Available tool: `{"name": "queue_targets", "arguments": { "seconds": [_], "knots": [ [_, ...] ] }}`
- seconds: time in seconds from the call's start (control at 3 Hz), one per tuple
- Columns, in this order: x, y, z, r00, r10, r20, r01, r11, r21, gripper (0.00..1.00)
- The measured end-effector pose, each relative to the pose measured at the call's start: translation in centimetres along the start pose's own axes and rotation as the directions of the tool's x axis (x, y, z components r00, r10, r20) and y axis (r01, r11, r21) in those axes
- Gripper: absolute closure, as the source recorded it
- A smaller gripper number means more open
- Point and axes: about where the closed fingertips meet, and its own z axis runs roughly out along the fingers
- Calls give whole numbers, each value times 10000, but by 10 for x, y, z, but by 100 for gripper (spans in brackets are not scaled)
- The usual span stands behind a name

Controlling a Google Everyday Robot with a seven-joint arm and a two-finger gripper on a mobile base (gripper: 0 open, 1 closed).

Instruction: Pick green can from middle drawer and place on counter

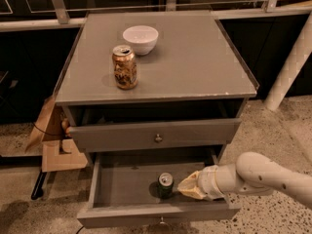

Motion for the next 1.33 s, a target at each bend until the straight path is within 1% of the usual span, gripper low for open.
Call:
{"name": "queue_targets", "arguments": {
  "seconds": [0.33, 0.67, 1.33],
  "knots": [
    [4, -3, 12, 9999, -8, 159, 10, 9999, -114, 39],
    [6, -7, 21, 9995, -8, 309, 13, 9999, -152, 28],
    [9, -22, 48, 9983, 51, 583, -51, 10000, 6, 28]
  ]
}}
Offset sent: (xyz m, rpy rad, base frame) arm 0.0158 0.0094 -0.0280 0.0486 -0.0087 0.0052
